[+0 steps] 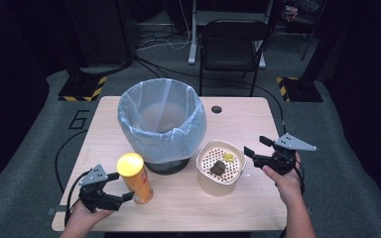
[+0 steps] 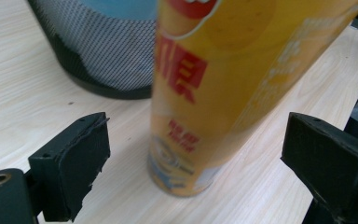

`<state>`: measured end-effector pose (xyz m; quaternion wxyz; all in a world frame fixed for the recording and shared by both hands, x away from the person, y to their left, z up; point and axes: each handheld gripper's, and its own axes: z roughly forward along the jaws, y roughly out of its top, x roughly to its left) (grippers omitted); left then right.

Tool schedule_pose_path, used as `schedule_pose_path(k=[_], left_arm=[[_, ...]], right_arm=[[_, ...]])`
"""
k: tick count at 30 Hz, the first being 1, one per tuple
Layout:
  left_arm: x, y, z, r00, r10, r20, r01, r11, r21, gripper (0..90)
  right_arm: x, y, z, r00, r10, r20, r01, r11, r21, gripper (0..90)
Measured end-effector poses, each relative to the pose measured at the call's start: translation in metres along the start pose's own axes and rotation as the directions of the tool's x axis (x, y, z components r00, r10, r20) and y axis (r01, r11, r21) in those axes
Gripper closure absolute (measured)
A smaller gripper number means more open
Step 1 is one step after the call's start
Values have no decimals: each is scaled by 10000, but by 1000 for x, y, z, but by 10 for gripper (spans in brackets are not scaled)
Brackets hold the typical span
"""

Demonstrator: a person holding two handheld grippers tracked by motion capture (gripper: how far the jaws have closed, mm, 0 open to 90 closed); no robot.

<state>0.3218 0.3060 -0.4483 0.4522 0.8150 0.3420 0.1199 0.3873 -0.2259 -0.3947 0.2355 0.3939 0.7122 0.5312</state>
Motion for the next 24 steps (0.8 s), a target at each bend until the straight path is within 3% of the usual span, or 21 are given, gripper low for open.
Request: schedule_pose_path(k=[1,2,6,7,10,13,19,24], left_arm=[[-2,0,3,9997,-212,133,213,9997,-107,74],[-1,0,5,9998,-52,192,54,9999,-104,74],[0,-2,12,9995,-127,282,129,9999,-96,74],[-1,-3,14,9990,-329,302,334,9993,-149,75],[0,-5,21,9998,-112,179,111,9999,15,78],[-2,-7,27,9997,-241,26,241,9994,-237,81],[-3,-8,27,9997,230,-46,-233,9978,-620,152],[-4,-8,29,9999,45,122,-37,9976,-692,193]], right_arm=[[-1,0,0,10000,3,-22,-4,10000,-55,231],[-1,0,0,10000,69,-58,-69,10000,-66,230],[-2,-1,-1,9999,102,-77,-102,9999,-71,230],[-3,-1,-1,9999,104,-79,-105,9999,-67,231],[-3,-2,-1,9997,216,-64,-217,9997,-68,230],[-4,-2,-1,9999,136,-61,-137,9999,-69,230],[-5,-3,-2,9997,235,-79,-235,9997,-112,231],[-6,-5,0,9992,386,-57,-386,9993,-15,233]])
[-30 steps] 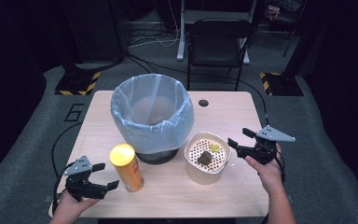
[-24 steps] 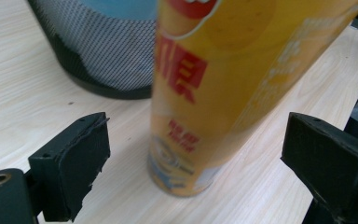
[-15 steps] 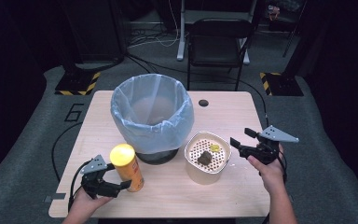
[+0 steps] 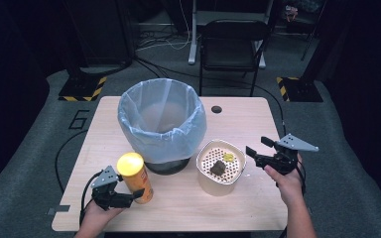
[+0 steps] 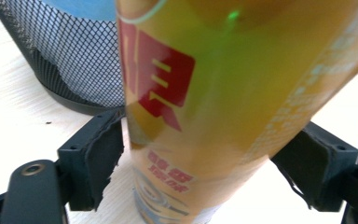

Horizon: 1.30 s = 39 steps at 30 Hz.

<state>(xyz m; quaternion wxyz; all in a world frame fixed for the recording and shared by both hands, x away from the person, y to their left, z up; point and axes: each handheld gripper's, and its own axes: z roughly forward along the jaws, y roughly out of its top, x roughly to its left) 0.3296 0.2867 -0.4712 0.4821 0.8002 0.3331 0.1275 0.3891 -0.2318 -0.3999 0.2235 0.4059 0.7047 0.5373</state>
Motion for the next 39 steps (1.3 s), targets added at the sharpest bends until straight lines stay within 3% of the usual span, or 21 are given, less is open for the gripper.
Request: schedule_pose_path(k=[1,3,10,12,14,15,19,28,30,39], left_arm=[[1,1,0,9999,148,-8,-148,9999,-5,193],[-1,1,2,10000,-28,45,28,10000,-26,198],[0,1,2,9993,368,-85,-368,9993,-15,216],[-3,0,3,9997,196,-149,-198,9997,-146,220],[-2,2,1,9987,476,-193,-476,9989,14,224],[-4,1,2,9990,358,-273,-360,9993,-75,227],[-7,2,-1,9963,751,-407,-749,9972,56,237],[-8,0,-2,9961,684,-556,-688,9976,-61,239],[-7,1,-4,9955,826,-468,-823,9966,78,240],[-7,3,-9,9966,643,-508,-659,9974,-302,240]], right_arm=[[-1,0,1,10000,-92,-31,92,10000,-29,234],[-1,0,1,10000,-67,-34,66,10000,-20,234],[-2,-2,2,9999,58,-140,-59,10000,-46,239],[-3,-2,2,9999,119,-105,-119,9999,-42,240],[-4,-3,1,9998,156,-83,-157,9999,-65,243],[-4,-3,1,9998,202,-65,-203,9998,-55,244],[-4,-3,0,9997,211,-81,-211,9997,-85,249],[-4,-4,2,9999,126,-44,-126,9999,16,249],[-4,-4,2,9999,141,-46,-141,9999,-17,249],[-7,-8,5,9997,262,-24,-262,9996,58,249]])
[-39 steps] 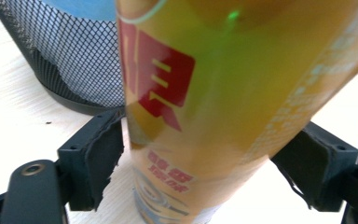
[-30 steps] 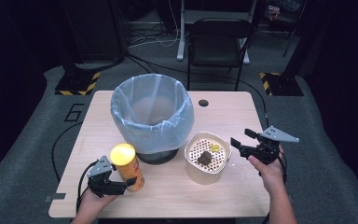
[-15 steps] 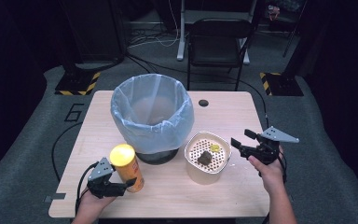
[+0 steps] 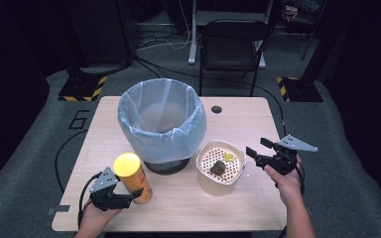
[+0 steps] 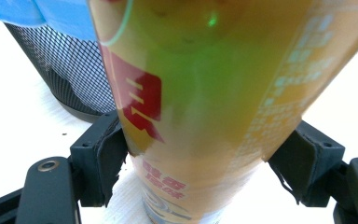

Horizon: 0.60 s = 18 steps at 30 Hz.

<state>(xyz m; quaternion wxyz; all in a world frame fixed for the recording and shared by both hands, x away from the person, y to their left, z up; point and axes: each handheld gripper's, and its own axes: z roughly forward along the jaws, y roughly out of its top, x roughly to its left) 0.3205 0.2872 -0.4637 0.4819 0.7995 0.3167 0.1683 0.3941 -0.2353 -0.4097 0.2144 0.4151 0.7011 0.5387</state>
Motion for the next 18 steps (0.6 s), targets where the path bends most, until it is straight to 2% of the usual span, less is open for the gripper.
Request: schedule_pose_path(k=[1,2,5,7,10,13,14,15,18], left_arm=[[1,1,-1,10000,85,-2,-85,10000,10,239],[0,1,-1,9999,-79,-94,78,9998,-155,240],[2,4,-7,9999,-132,-11,131,9999,-102,239],[3,5,-9,9995,-321,26,322,9994,-102,240],[4,8,-14,9990,-435,-54,434,9990,-140,239],[5,11,-18,9991,-423,-14,423,9991,-81,240],[5,14,-21,9984,-569,28,569,9984,-21,239],[7,16,-23,9990,-432,69,431,9990,105,240],[8,23,-27,9979,-642,103,640,9978,158,240]], right_arm=[[0,0,0,10000,-39,10,39,10000,11,249],[0,0,0,10000,-43,17,43,10000,15,249],[0,0,-1,10000,-44,11,44,10000,-30,250],[0,1,-1,10000,-40,9,40,10000,-55,250],[1,1,-3,10000,3,55,-3,10000,-53,250],[0,1,-4,10000,-3,57,3,10000,-67,250],[0,1,-4,10000,-4,78,5,10000,-60,251],[0,1,-3,10000,-25,89,26,9999,-111,252],[-1,0,-4,9999,30,163,-30,10000,3,253]])
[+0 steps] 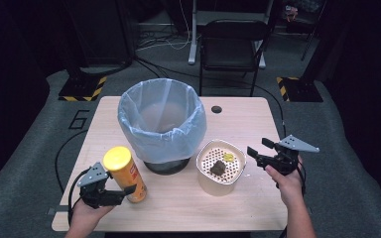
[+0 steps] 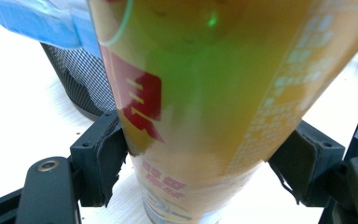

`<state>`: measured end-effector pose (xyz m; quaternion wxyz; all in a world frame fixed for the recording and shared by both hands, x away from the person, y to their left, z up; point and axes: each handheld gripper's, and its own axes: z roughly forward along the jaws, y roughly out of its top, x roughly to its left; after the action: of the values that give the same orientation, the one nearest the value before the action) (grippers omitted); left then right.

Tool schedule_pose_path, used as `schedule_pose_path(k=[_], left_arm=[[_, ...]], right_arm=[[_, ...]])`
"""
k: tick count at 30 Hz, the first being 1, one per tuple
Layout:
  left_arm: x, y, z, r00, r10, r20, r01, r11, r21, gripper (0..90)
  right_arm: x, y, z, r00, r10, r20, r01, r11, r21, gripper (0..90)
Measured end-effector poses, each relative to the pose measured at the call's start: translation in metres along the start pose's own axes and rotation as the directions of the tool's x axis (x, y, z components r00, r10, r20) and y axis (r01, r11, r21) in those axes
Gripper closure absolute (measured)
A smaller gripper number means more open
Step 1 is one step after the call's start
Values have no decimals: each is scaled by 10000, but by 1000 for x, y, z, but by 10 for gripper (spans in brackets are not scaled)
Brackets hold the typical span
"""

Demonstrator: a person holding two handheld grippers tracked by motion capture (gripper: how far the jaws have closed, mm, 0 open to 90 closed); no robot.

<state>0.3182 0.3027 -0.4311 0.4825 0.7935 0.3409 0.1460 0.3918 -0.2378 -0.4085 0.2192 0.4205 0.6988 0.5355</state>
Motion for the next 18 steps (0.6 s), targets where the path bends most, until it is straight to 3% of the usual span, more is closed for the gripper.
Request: schedule_pose_path(k=[8,18], left_arm=[[-4,31,-20,9997,-92,219,88,9998,171,240],[-14,85,-60,9995,280,161,-288,9984,494,240]], right_arm=[[-2,-2,0,9999,142,89,-142,9999,62,254],[-4,-4,1,9999,154,77,-155,9998,128,256]])
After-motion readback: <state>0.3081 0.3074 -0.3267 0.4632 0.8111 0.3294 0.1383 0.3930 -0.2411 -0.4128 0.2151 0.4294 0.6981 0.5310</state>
